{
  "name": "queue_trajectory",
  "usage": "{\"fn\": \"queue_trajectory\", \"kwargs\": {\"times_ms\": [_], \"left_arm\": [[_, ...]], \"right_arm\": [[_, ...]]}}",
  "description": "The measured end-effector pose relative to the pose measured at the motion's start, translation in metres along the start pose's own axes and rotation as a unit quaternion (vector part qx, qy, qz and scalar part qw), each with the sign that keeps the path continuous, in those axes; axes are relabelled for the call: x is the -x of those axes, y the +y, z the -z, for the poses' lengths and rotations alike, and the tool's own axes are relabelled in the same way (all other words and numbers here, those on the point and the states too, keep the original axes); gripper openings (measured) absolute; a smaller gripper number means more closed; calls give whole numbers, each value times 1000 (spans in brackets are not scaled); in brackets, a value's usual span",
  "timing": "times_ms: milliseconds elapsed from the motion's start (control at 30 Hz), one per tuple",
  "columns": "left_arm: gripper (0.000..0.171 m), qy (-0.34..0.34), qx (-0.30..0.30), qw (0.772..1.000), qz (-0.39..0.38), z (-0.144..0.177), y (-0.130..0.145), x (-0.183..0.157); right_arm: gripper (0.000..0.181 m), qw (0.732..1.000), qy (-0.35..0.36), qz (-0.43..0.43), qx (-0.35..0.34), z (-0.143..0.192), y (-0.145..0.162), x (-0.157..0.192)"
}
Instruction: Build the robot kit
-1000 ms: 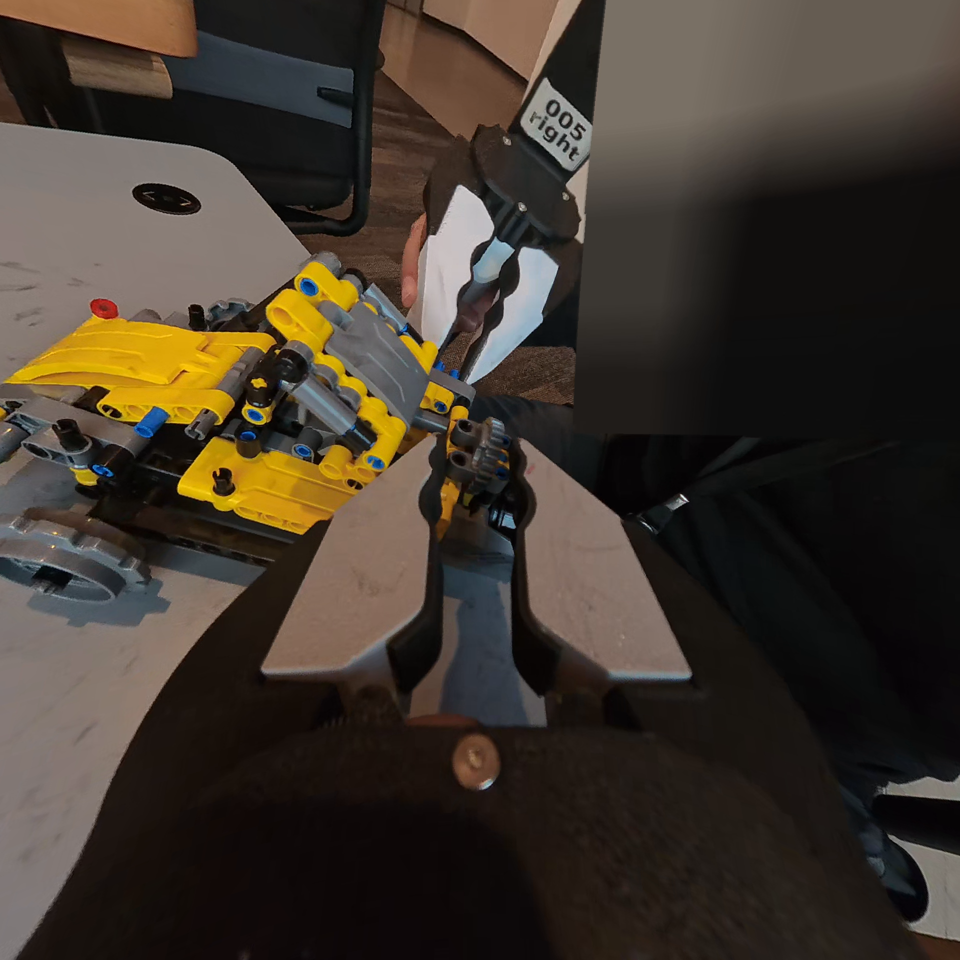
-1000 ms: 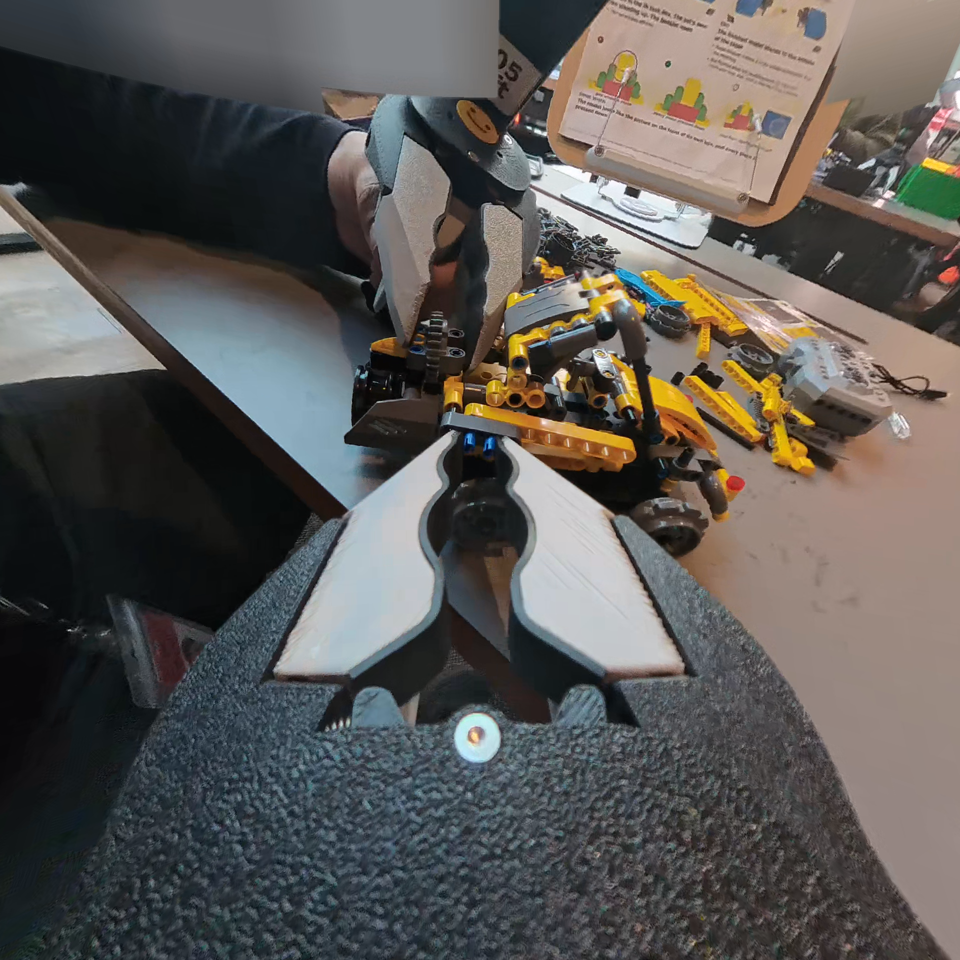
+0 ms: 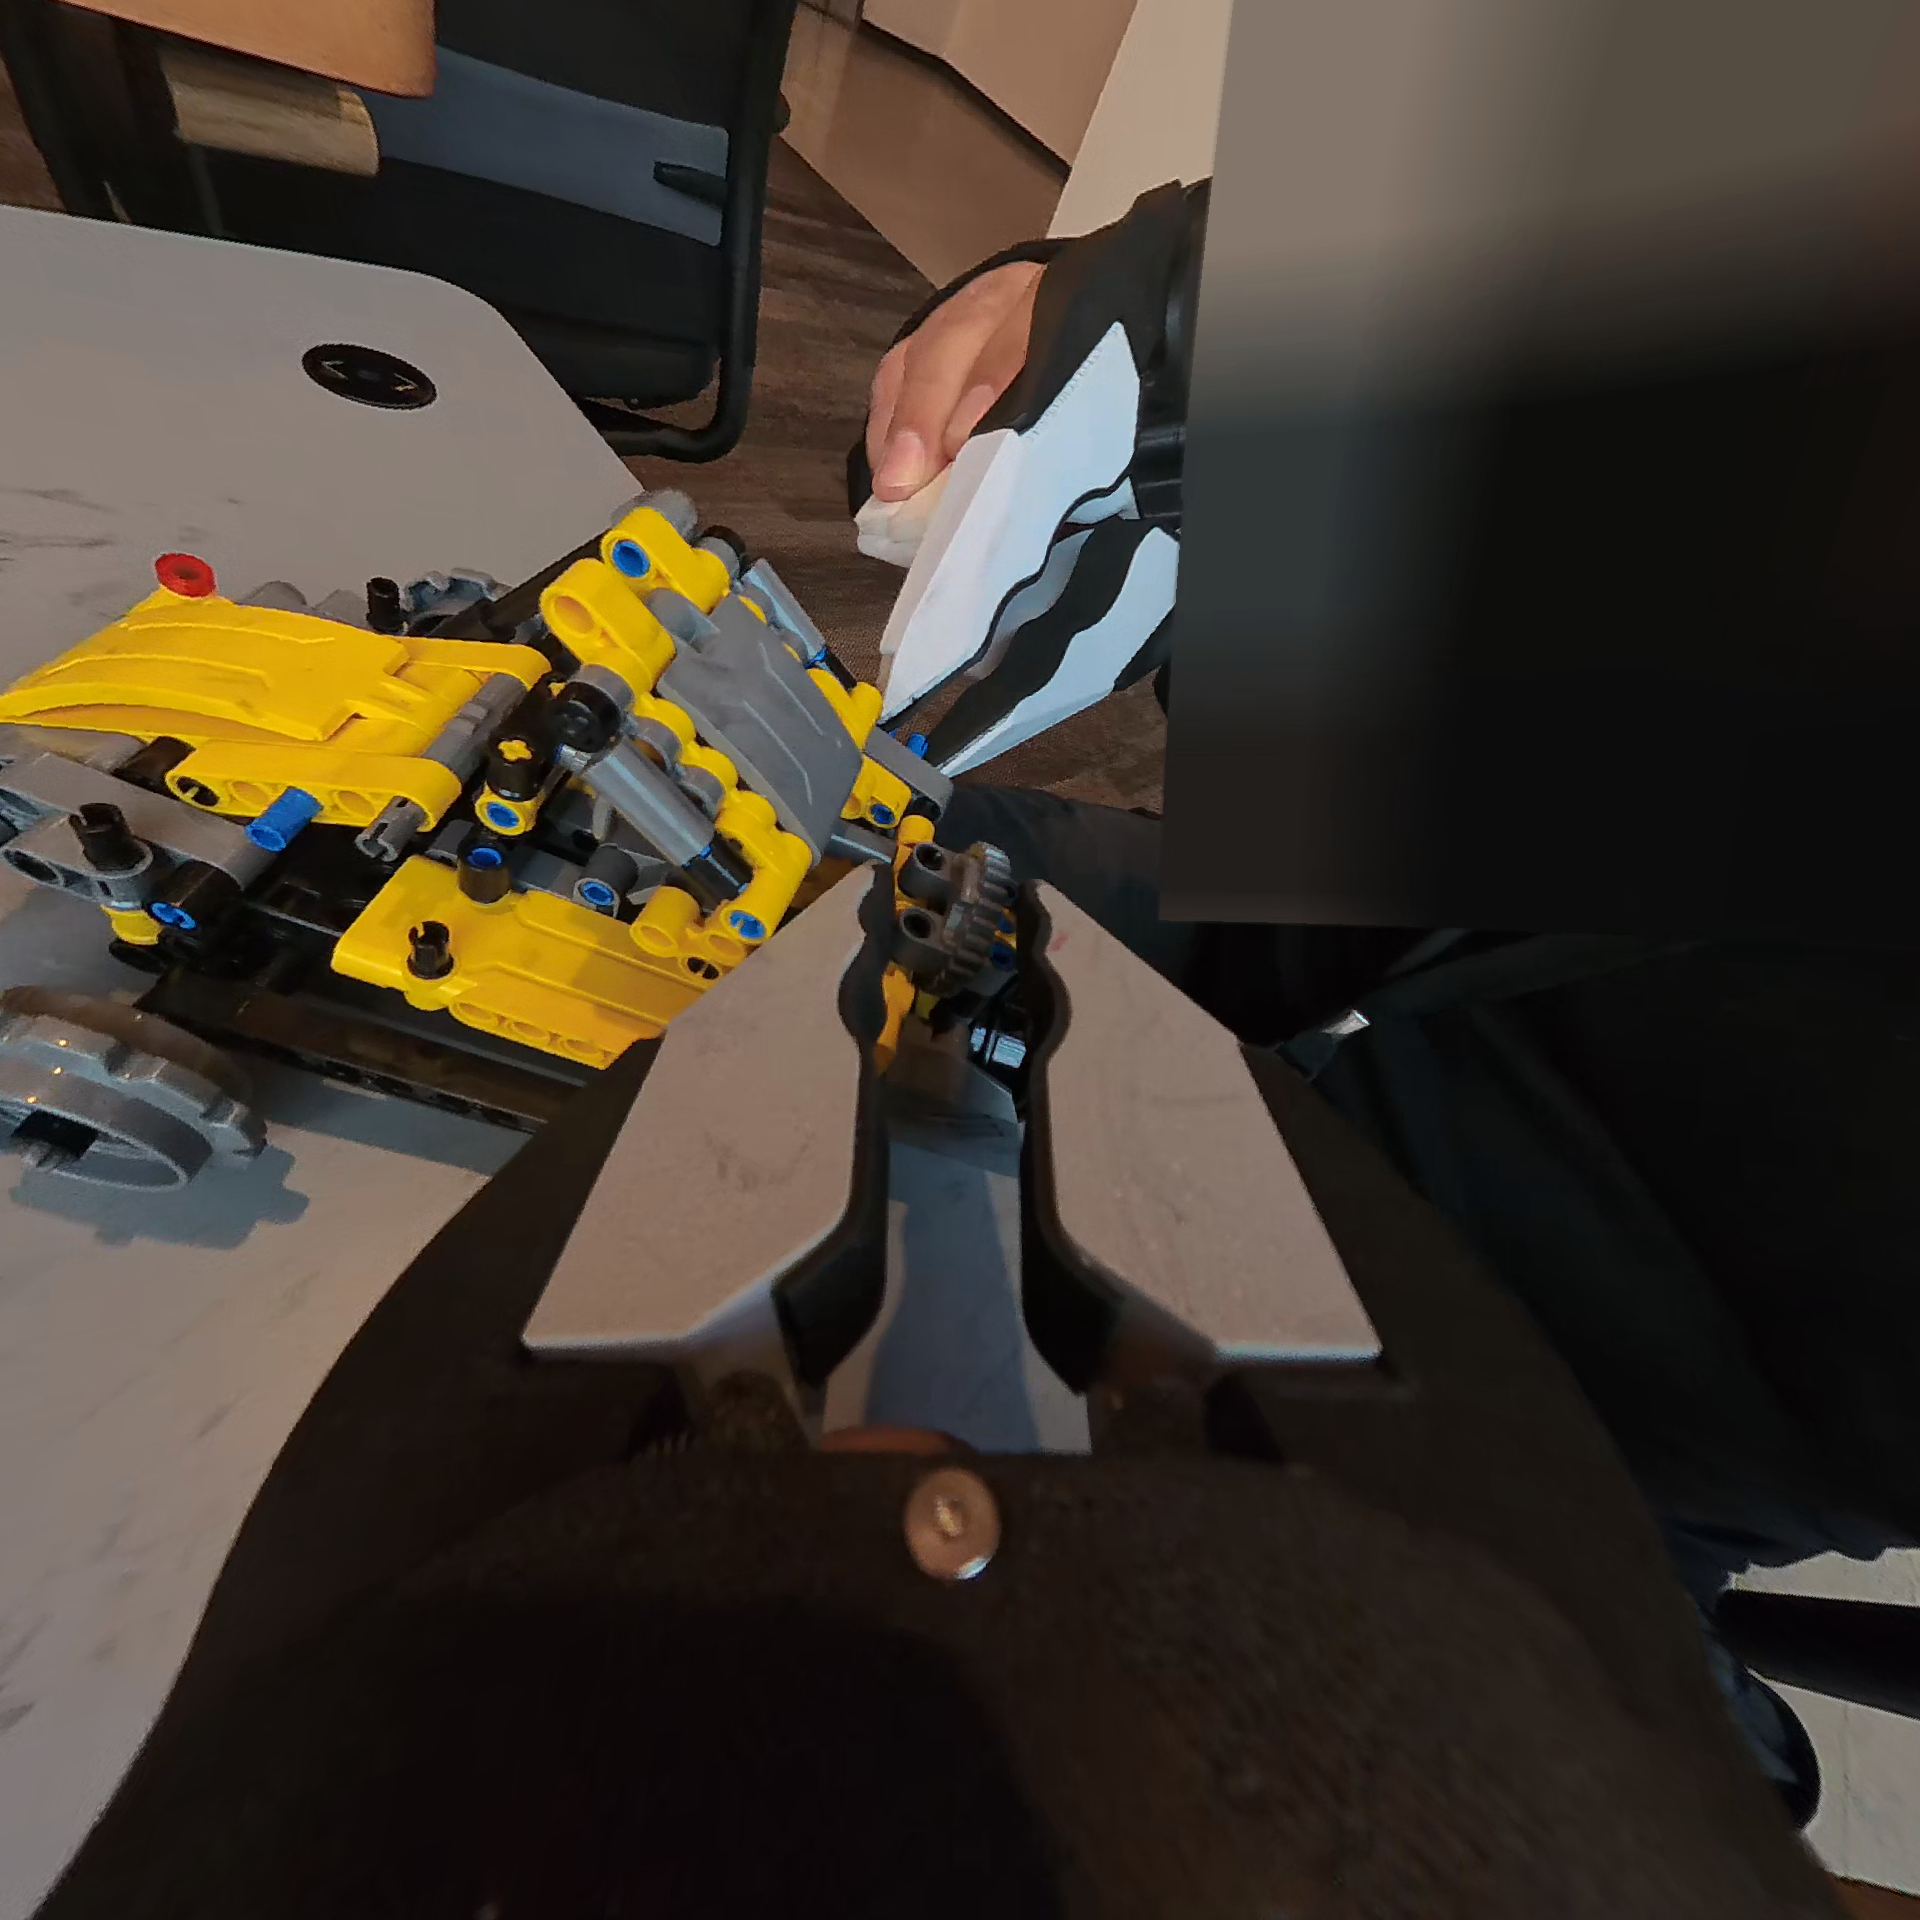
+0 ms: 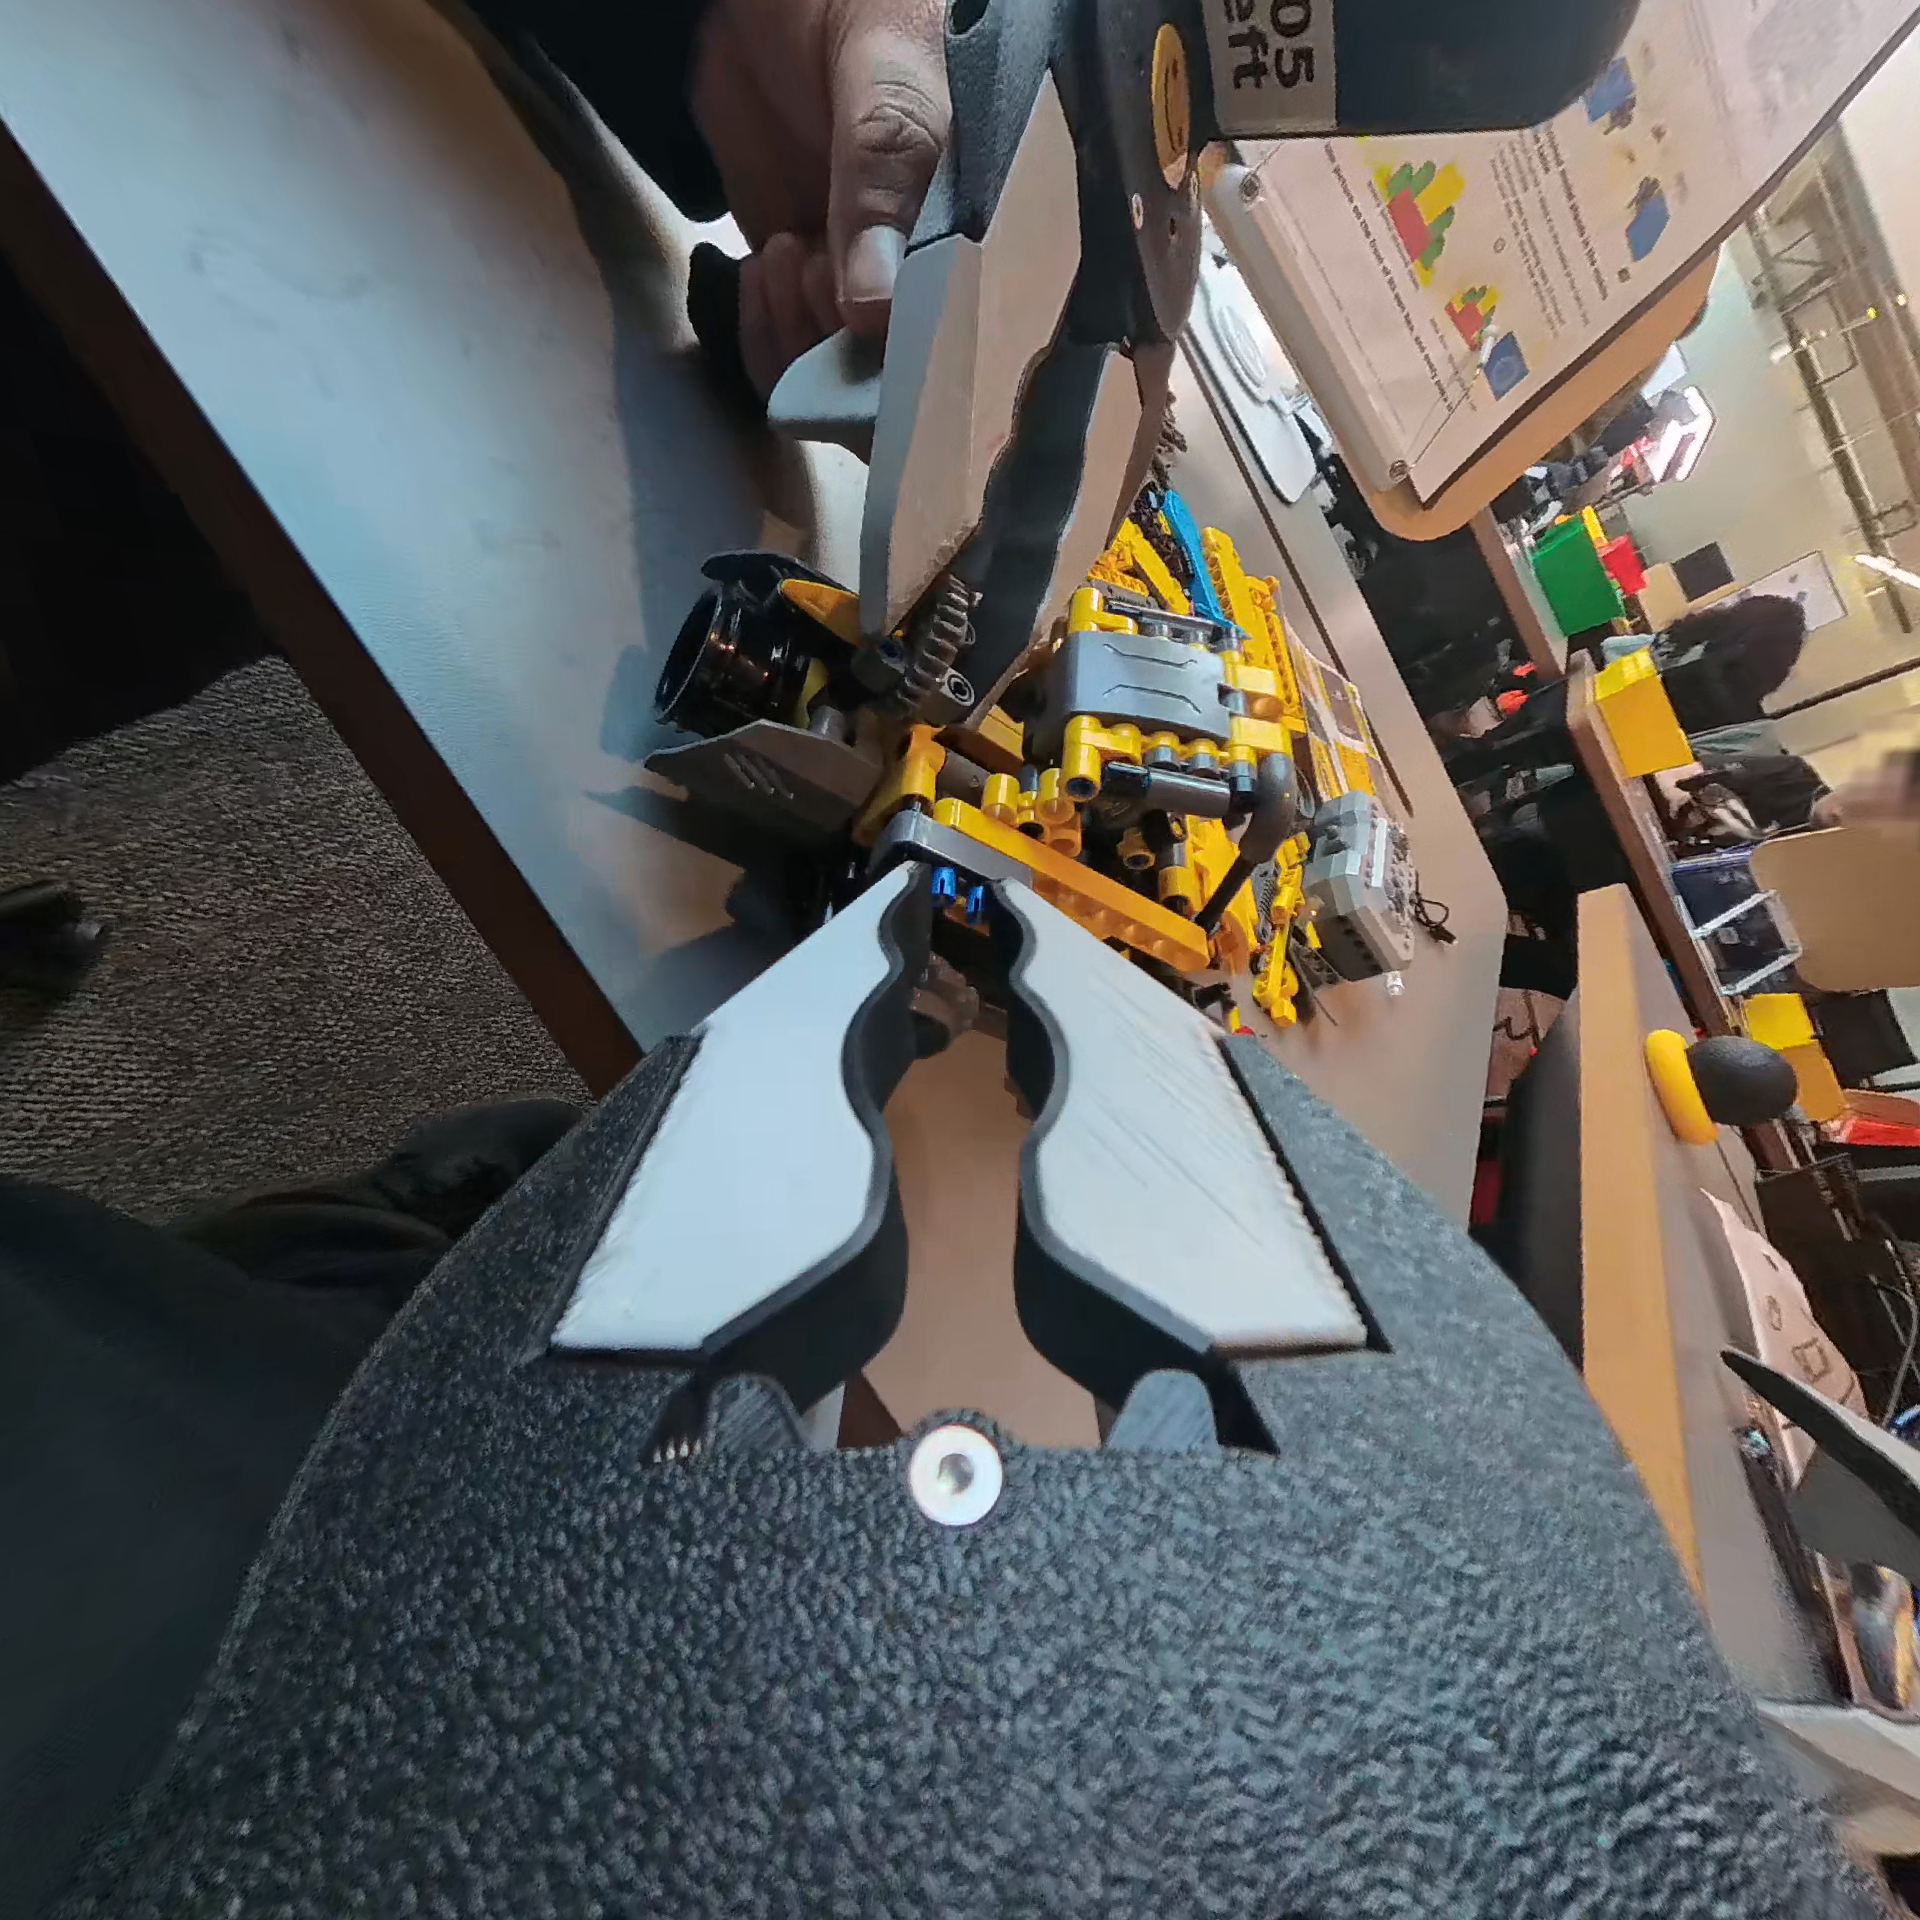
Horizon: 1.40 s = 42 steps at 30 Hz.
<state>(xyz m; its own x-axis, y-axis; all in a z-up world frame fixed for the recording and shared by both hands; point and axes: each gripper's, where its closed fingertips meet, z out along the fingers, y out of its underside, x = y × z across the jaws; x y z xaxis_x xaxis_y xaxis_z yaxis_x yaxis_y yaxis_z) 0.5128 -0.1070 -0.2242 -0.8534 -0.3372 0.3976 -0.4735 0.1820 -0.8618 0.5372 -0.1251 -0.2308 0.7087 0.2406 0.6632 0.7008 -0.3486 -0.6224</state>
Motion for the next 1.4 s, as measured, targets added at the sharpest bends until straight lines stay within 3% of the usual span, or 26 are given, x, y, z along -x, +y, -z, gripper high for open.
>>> {"fn": "queue_trajectory", "kwargs": {"times_ms": [367,533,733,900,1033,1300,1400], "left_arm": [[17,0,0,1000,1,-1,0,1],[17,-1,-21,1000,23,1,-6,6],[18,-4,-31,999,38,2,-9,9],[22,4,-24,999,48,4,-9,7],[33,-24,16,999,30,10,-6,9],[43,-77,78,994,-12,37,1,15],[48,-72,94,992,-33,40,11,15]], "right_arm": [[10,986,-58,-118,-103,-7,-4,-1],[11,970,-65,-199,-122,-9,-1,-7],[12,963,-53,-230,-133,-9,2,-11],[28,957,-66,-244,-143,-1,1,-13],[24,945,-121,-279,-119,-7,1,0],[9,955,-84,-283,-33,-13,8,-2],[11,945,-95,-310,-40,-7,-6,0]]}}
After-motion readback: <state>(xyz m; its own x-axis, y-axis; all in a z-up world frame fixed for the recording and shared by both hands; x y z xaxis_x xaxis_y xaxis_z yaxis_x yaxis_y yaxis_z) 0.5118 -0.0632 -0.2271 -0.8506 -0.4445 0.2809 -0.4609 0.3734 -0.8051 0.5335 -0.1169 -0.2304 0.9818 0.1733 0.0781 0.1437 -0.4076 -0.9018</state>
